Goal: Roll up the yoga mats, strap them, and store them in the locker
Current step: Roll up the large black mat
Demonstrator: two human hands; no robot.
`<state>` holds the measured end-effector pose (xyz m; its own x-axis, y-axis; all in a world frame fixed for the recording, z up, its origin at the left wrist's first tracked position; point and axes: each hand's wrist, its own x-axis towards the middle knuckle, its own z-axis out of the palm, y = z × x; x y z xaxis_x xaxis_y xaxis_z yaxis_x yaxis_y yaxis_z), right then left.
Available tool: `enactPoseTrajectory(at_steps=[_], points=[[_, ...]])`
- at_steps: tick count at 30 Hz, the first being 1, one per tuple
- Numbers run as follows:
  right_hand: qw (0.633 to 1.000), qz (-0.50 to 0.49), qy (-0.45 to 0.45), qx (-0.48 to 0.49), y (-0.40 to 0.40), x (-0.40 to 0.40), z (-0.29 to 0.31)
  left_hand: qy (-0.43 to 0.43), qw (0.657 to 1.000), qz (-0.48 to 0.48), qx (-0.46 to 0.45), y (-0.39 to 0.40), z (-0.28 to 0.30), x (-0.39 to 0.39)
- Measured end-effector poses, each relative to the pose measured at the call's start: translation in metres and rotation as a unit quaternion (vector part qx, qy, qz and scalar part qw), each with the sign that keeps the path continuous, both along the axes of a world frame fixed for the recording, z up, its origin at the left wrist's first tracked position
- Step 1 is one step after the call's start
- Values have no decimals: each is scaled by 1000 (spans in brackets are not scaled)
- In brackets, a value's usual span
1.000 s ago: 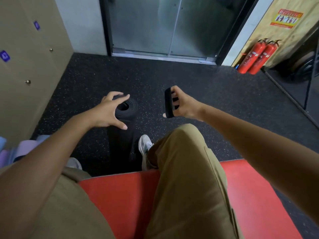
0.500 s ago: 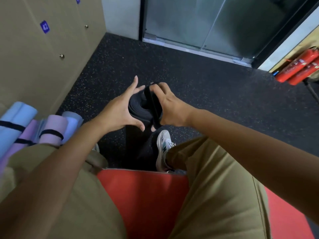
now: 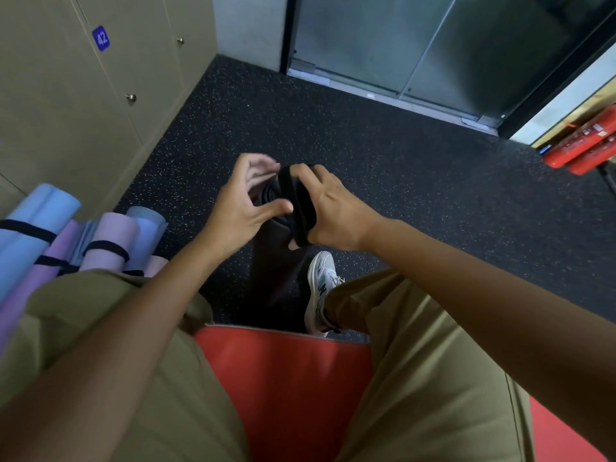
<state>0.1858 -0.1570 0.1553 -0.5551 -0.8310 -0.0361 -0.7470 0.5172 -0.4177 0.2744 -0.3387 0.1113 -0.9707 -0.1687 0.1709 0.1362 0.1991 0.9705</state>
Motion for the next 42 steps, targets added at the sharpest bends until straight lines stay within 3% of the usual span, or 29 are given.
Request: enactPoseTrajectory(at_steps=[3, 11, 15, 20, 24, 27, 32, 36, 42], points=[[1000, -8, -7, -9, -3, -1, -1, -35, 998, 59, 7, 8, 3, 2], [1000, -16, -4, -9, -4, -1, -5, -88, 992, 75, 57, 21, 13, 8], [1000, -20, -1, -9, -5, 0, -5, -82, 992, 100, -17, 36, 23, 10], [999, -26, 2, -26, -3, 4, -7, -69, 988, 133, -34, 30, 22, 10], [999, -29, -3, -36, -7, 11, -7, -49, 958, 213, -185, 38, 29, 16], [999, -36, -4, -38, -6, 17, -4, -21, 938, 252, -238, 34, 30, 20], [999, -33, -3, -29, -4, 21, -1, 13, 942, 210, -262, 30, 39, 30], [999, -37, -1, -37, -8, 26, -3, 72, 911, 207, -349, 25, 38, 42], [998, -50, -8, -48, -14, 34, -4, 36, 906, 188, -377, 15, 31, 56]])
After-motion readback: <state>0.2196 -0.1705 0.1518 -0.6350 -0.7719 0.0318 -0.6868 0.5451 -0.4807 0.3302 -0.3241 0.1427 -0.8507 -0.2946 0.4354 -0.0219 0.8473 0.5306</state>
